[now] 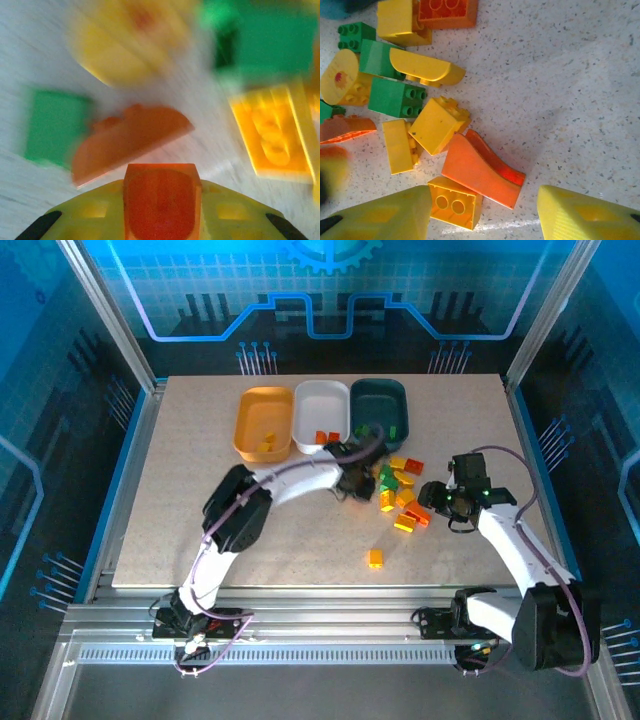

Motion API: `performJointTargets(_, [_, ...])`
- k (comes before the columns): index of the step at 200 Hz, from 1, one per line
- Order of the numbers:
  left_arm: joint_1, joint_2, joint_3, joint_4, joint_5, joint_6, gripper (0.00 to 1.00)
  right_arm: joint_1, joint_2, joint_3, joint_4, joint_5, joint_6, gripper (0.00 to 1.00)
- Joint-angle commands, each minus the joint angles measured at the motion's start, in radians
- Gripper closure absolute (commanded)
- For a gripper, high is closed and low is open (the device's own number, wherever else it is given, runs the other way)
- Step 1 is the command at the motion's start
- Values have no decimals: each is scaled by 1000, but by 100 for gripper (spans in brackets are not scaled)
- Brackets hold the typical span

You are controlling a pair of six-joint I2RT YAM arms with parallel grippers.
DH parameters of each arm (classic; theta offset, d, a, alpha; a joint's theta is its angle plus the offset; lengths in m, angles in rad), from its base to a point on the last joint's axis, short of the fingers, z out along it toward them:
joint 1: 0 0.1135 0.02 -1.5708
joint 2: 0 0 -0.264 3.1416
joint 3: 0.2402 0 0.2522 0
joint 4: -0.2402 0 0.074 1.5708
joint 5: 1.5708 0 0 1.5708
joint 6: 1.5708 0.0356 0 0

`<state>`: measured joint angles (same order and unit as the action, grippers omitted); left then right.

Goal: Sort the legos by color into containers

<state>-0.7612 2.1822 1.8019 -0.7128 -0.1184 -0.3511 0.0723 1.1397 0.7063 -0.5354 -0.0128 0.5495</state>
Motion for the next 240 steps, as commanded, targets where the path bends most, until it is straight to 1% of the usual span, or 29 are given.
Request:
performJointTargets(1, [162,19,178,-33,25,39,78,17,64,-20,41,-21,26,39])
performJointTargets(24, [267,132,384,-76,83,28,77,32,107,-19,63,-16,38,37])
performJointTargets(35, [301,190,484,-103,123,15,77,39,115,-15,64,-17,41,36])
performJointTargets(47, [320,244,581,-131,162,17,77,45,117,-9,64,-10,44,36])
performJointTargets(82, [363,323,682,-73,187,-6,66,56,123,5,58,-8,46,35])
performJointTargets(87, [370,336,697,-73,194,-14,60,59,126,10,56,-10,46,35])
performJointTargets(90, [374,341,705,-72,203,-18,54,62,126,11,53,-10,47,35])
performJointTargets(91, [376,343,707,-71,203,-19,50,63,126,13,52,-12,47,35])
performJointTargets(92, [377,343,708,-71,212,-20,50,64,126,15,51,-12,47,35])
performJointTargets(93, [378,344,710,-69,217,-21,48,65,127,16,50,-12,47,35])
performJointTargets(94, [380,346,711,-67,217,-22,44,66,126,17,50,-12,47,35])
performJointTargets(99, [386,346,713,-56,242,-26,37,74,127,22,45,-12,47,35])
performJointTargets(109, [391,340,711,-37,266,-30,17,95,122,32,29,-3,49,34])
performJointTargets(118, [391,325,704,-15,289,-20,3,121,110,39,11,17,54,33])
performJointTargets(121, [390,316,698,-8,293,-19,1,132,104,39,5,27,56,33])
performJointTargets(129, [390,288,673,21,312,-19,1,160,85,41,-14,51,63,32])
performJointTargets(145, [389,203,593,90,348,-26,1,221,40,39,-58,94,85,31])
performJointTargets(160, [384,78,445,186,360,-35,1,291,-10,30,-108,128,115,30])
performJointTargets(175, [380,-77,217,326,357,-60,1,374,-55,9,-148,146,158,29])
performJointTargets(191, [376,-247,-76,522,345,-126,1,466,-74,-23,-159,141,216,28])
performJointTargets(201, [375,-338,-254,644,335,-182,1,519,-57,-37,-153,129,242,27])
performJointTargets(214, [373,-427,-466,785,350,-248,1,586,-2,-36,-134,110,254,27])
performJointTargets(226, [374,-489,-628,869,346,-304,1,639,76,-7,-132,116,253,26])
performJointTargets(240, [374,-558,-784,925,329,-327,1,702,169,39,-123,126,246,27])
